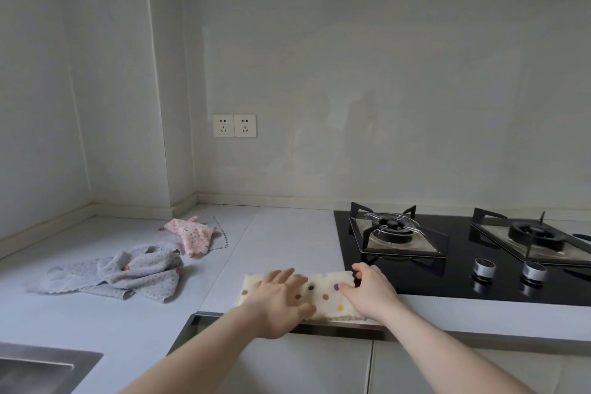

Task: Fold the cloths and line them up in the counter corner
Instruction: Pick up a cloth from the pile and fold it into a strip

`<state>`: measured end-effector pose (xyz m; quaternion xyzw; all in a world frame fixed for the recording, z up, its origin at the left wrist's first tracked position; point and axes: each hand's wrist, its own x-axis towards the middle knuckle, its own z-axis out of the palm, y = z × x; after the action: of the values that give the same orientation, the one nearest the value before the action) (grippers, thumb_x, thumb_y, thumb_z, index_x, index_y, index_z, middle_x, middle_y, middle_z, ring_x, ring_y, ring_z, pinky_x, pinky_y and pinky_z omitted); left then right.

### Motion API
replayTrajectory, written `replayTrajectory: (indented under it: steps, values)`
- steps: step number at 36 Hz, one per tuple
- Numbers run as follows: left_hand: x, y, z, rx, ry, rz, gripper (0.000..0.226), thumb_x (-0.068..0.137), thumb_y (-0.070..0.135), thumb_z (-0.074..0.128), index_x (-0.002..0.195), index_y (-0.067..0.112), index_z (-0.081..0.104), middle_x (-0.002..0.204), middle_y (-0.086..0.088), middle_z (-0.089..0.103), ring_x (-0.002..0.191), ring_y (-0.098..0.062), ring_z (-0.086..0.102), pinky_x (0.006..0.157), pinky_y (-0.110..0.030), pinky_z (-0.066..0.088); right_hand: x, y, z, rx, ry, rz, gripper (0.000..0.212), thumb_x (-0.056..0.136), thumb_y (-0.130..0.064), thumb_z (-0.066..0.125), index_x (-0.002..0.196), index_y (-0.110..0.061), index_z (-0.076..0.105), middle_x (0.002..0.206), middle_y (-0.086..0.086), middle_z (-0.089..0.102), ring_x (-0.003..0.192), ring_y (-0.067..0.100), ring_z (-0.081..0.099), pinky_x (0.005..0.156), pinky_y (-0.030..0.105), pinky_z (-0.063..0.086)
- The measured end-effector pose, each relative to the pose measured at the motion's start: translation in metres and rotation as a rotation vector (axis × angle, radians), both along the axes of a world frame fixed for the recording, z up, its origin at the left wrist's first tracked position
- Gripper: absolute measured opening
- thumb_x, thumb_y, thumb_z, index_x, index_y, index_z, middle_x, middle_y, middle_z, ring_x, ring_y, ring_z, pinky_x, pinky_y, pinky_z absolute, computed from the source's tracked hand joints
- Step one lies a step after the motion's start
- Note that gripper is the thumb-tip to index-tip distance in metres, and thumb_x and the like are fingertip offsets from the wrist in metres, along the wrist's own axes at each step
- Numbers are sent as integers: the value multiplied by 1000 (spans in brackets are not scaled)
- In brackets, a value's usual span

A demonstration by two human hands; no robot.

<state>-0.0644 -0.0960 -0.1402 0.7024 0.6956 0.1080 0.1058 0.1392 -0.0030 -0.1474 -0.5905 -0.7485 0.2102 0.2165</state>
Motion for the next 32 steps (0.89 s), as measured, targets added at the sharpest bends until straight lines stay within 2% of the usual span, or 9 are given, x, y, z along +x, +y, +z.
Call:
replayTrajectory:
  steps: [4,7,10,12,15,18,24,28,32]
  values:
    - [7,6,-15,-86,70,-27,72,94,68,34,158,36,20,167,5,9,153,-22,0,124,-45,1,-7,7,2,-54,-57,-25,66,90,-50,61,146,-19,45,142,3,50,125,22,55,99,30,46]
    - [6,10,-17,-81,42,-33,69,96,65,34,158,38,21,167,7,9,153,-20,0,123,-44,0,-8,12,5,-86,-58,-43,58,85,-50,67,132,-19,55,131,0,60,120,20,58,93,30,49]
    - [-4,16,-13,-52,-91,-38,56,97,59,38,150,40,40,163,8,25,152,-20,16,122,-38,11,-9,15,8,-144,-27,-63,42,80,-47,75,109,-20,63,115,-1,66,107,19,63,83,27,49]
    - [-15,17,-8,22,-161,8,68,84,71,32,141,40,52,157,9,38,148,-18,29,120,-36,22,-9,15,10,-176,2,-60,28,78,-42,79,94,-21,68,105,-2,70,101,19,65,79,26,50]
    - [-38,14,-2,127,-162,128,95,62,77,16,136,34,57,153,10,45,141,-16,41,116,-32,30,-11,9,20,-205,100,-47,12,78,-29,75,84,-21,68,87,-1,71,88,17,69,65,23,47]
    - [-63,13,-4,127,-102,208,80,71,69,26,135,32,56,147,10,52,132,-16,49,108,-29,37,-12,4,35,-192,206,-52,2,78,-21,69,76,-20,68,76,1,69,73,16,64,58,23,43]
    - [-102,9,-31,133,-43,257,49,94,53,48,137,31,53,147,9,52,132,-15,48,110,-30,35,-25,4,60,-223,339,-33,6,83,-15,69,88,-16,67,85,4,69,76,18,66,64,29,52]
    - [-105,8,-40,177,-49,250,49,94,54,47,138,33,53,150,12,48,137,-15,44,114,-32,31,-47,-1,70,-264,406,10,7,83,-12,70,87,-14,65,88,7,70,77,21,69,56,26,55]
    - [-106,8,-37,198,-123,246,43,97,48,48,135,32,58,148,13,51,134,-14,46,112,-32,32,-77,-10,71,-330,464,53,15,84,-8,69,99,-8,66,95,11,69,74,21,69,51,25,56]
